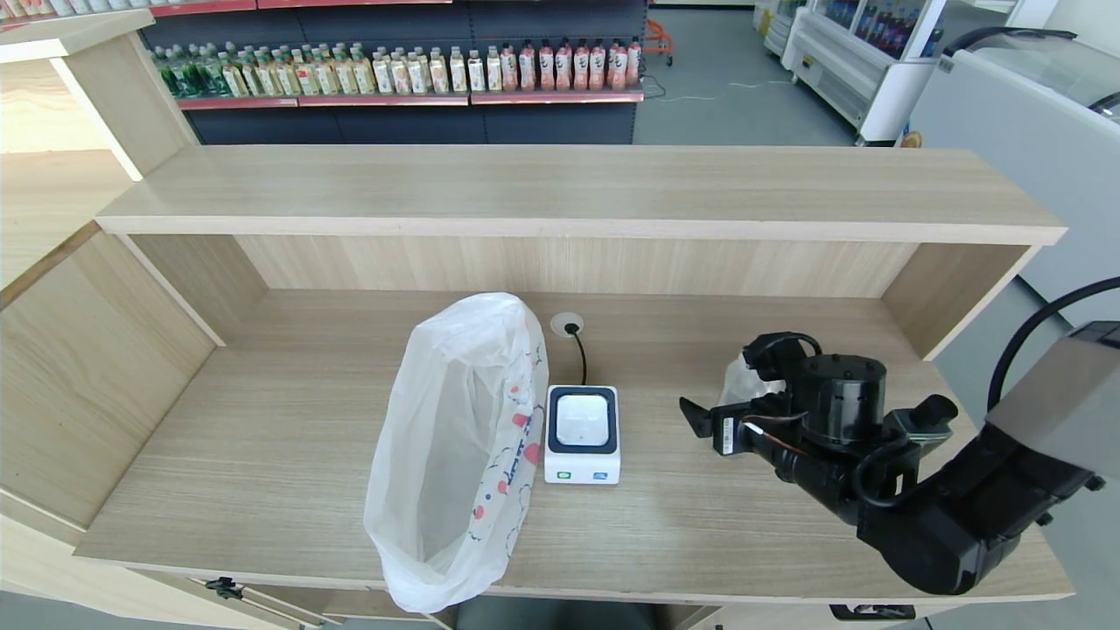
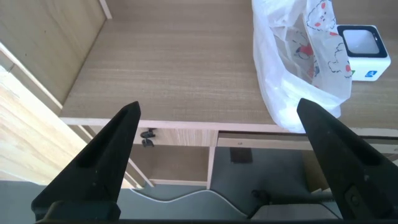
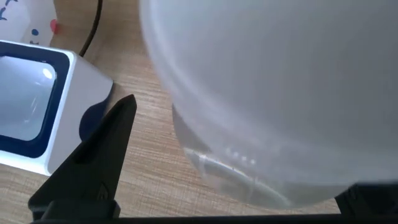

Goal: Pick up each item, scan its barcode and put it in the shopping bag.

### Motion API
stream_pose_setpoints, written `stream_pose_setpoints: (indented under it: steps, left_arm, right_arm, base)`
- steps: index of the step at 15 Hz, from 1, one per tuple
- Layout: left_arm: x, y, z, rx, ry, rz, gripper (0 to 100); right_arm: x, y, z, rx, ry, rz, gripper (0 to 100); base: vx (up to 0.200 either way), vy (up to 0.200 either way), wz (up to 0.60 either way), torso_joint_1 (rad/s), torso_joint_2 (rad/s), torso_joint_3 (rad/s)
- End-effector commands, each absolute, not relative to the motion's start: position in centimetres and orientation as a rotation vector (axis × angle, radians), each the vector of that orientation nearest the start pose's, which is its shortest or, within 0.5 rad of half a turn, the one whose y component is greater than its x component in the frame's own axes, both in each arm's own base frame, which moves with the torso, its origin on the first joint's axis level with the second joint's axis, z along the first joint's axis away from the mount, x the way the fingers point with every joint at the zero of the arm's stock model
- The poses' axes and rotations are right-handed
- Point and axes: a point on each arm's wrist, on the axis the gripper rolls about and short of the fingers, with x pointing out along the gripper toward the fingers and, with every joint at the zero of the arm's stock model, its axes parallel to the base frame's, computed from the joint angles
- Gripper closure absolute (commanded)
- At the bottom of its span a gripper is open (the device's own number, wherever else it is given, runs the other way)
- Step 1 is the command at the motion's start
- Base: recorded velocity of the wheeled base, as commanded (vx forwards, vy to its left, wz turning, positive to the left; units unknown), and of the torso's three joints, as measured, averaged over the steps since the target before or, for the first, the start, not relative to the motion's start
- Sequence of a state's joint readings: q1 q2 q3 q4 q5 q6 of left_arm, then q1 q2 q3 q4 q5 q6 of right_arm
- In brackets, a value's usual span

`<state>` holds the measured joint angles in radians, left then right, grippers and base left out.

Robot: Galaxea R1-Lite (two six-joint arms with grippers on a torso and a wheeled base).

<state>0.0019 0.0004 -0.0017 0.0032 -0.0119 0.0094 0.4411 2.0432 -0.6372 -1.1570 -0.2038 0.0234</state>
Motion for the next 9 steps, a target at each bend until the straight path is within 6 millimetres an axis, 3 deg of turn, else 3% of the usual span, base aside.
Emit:
stream_pose_setpoints:
  steps: [1,6,7,9]
  left_arm:
    - [-2.29,-0.03,7.56,0.009,0.001,-0.009,0]
    - [-2.29,-0.03,7.56,0.008,0.001,-0.009,0]
    - [-2.29,-0.03,7.56,0.008,0.001,-0.011,0]
    - [-2.29,-0.03,7.56,0.009,0.001,-0.011,0]
  right_arm:
    - [31.17,13.25,8.28,-0.061,0.236,0.224,0]
    - [31.82,13.24,7.62,-0.045,0.216,0.303,0]
    - [31.95,13.23,7.53,-0.058,0.211,0.303,100]
    - [32.15,13.04,7.31,-0.078,0.215,0.301,100]
  base:
    - [0.0,0.0,0.0,0.0,0.0,0.0]
    - [0.0,0.0,0.0,0.0,0.0,0.0]
    - [0.0,0.0,0.0,0.0,0.0,0.0]
    - [0.0,0.0,0.0,0.0,0.0,0.0]
